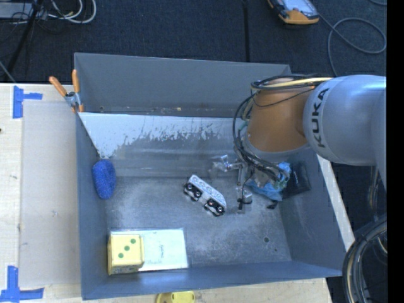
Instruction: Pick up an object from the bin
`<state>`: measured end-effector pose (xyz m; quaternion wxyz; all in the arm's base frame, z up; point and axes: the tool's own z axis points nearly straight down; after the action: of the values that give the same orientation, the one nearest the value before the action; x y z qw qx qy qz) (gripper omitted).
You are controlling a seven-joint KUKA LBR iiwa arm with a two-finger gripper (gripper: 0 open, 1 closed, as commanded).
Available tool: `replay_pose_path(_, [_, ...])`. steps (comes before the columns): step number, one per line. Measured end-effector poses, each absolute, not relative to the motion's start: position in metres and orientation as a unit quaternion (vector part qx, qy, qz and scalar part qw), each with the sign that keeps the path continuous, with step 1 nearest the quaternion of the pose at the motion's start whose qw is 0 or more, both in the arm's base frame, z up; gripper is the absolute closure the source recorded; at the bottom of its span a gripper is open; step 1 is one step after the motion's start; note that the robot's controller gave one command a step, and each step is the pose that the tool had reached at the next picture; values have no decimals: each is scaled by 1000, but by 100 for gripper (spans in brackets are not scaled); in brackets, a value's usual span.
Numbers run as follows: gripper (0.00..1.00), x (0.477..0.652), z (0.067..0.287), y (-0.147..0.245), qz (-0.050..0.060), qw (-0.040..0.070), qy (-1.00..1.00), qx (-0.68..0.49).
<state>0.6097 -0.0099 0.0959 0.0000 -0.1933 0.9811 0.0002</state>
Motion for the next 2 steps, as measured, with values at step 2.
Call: replay_pose_path(2, [0, 605, 97, 26, 0, 0, 967, -257])
